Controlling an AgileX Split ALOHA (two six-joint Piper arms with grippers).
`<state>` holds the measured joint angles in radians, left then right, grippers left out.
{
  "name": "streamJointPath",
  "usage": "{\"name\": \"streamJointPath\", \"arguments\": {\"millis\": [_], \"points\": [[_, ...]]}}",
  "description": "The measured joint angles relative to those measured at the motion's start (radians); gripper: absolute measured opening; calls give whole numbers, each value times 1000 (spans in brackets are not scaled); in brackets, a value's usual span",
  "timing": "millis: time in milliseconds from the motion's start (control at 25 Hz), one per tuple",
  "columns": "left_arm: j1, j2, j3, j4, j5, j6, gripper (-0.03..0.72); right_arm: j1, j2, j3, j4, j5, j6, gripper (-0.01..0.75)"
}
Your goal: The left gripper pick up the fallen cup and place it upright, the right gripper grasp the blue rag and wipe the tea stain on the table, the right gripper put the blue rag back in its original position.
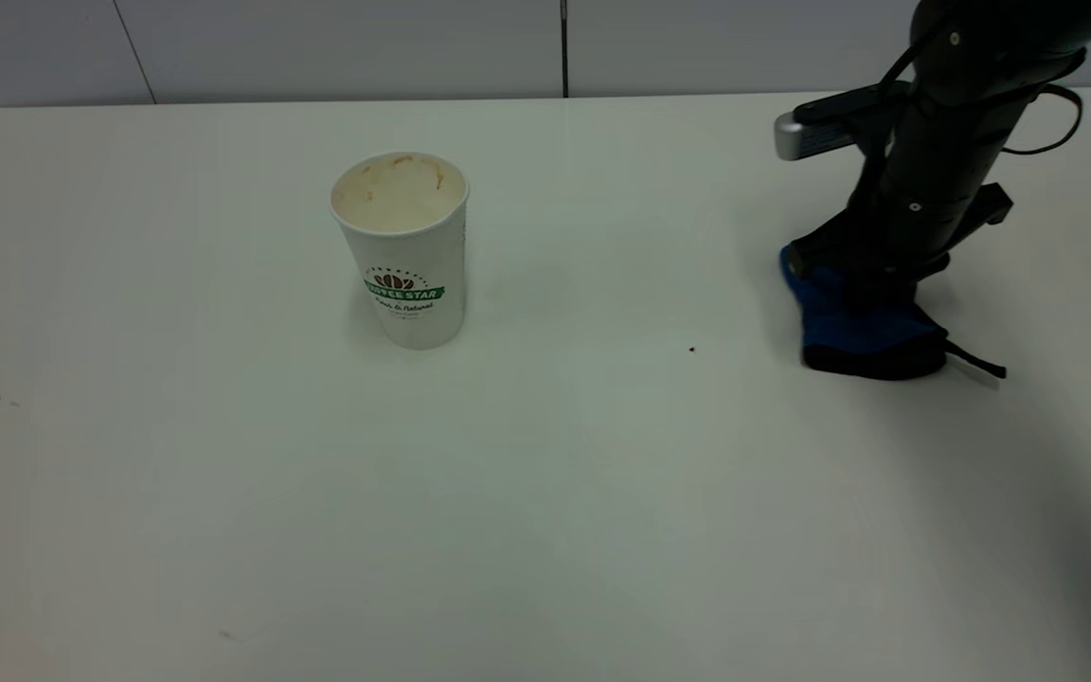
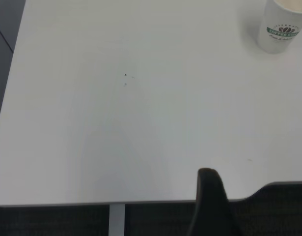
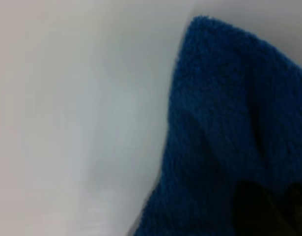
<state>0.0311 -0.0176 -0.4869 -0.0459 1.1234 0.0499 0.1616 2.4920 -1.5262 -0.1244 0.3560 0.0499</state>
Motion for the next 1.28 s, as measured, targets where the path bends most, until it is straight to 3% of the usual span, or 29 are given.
{"name": "streamJointPath", "arguments": {"millis": [160,280,520,680,800,960,1280], "points": [[0,0,0,0,0,0,512,17,0,0,27,3,-11,102],[0,0,0,0,0,1,512,18,-11,0,55,40,-13,168],[0,0,0,0,0,0,512,18,-141,11,91,161,-19,494],[0,0,0,0,0,0,512,18,-283,11,90,255,-20,630],[0,0,0,0,0,0,512,18,-409,30,90,353,-20,632],[0,0,0,0,0,0,512,18,-649,135,91,422,-20,576],[0,0,0,0,0,0,512,18,-1229,508,91,539,-19,532]]}}
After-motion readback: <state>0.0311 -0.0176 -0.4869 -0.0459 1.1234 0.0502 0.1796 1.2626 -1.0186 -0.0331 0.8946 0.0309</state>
